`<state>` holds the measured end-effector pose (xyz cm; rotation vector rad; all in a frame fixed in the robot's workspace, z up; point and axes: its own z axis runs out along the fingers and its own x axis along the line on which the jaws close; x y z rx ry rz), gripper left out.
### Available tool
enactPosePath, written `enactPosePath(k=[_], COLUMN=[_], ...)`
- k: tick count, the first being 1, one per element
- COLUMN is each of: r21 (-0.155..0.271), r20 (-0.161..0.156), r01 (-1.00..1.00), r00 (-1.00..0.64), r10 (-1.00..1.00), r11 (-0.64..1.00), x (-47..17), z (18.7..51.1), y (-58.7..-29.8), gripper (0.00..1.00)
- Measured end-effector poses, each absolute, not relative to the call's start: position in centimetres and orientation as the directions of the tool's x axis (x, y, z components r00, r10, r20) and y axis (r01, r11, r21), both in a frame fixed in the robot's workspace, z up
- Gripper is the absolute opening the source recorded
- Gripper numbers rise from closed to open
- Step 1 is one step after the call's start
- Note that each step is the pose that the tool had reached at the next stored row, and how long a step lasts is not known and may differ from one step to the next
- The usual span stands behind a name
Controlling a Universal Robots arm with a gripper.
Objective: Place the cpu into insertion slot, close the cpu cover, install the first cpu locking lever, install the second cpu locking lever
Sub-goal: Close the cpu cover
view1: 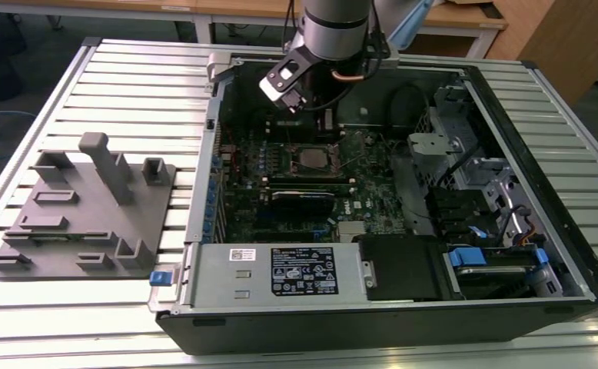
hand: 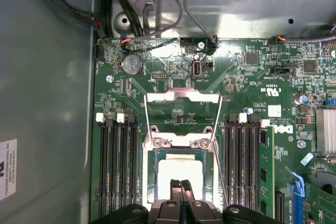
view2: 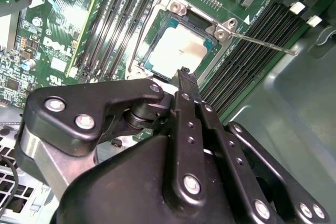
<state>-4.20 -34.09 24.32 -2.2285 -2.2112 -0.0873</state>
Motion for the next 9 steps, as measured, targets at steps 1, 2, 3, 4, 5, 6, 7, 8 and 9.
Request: enactPosePath(k=[1, 2, 3, 4, 5, 6, 7, 8, 9], r21=[0.038, 0.038, 0.039, 0.039, 0.039, 0.038, 0.039, 0.039, 0.038], r20=[0.04, 0.04, 0.04, 0.04, 0.04, 0.04, 0.04, 0.04, 0.04], r01=[0.999, 0.999, 0.999, 0.999, 0.999, 0.999, 0.999, 0.999, 0.999], r00=[0.007, 0.007, 0.007, 0.007, 0.007, 0.007, 0.007, 0.007, 0.007], r10=[0.999, 0.999, 0.999, 0.999, 0.999, 0.999, 0.999, 0.999, 0.999], r11=[-0.009, -0.009, -0.009, -0.009, -0.009, -0.009, -0.009, -0.009, -0.009], x=[-4.12, -4.06, -4.03, -4.03, -4.02, -4.01, -4.01, -4.01, -4.01], z=[24.32, 24.32, 24.32, 24.31, 24.31, 24.32, 24.32, 24.34, 24.39], y=[-34.09, -34.1, -34.1, -34.1, -34.09, -34.09, -34.09, -34.09, -34.09], gripper=[0.11, 0.11, 0.11, 0.11, 0.11, 0.11, 0.11, 0.11, 0.11])
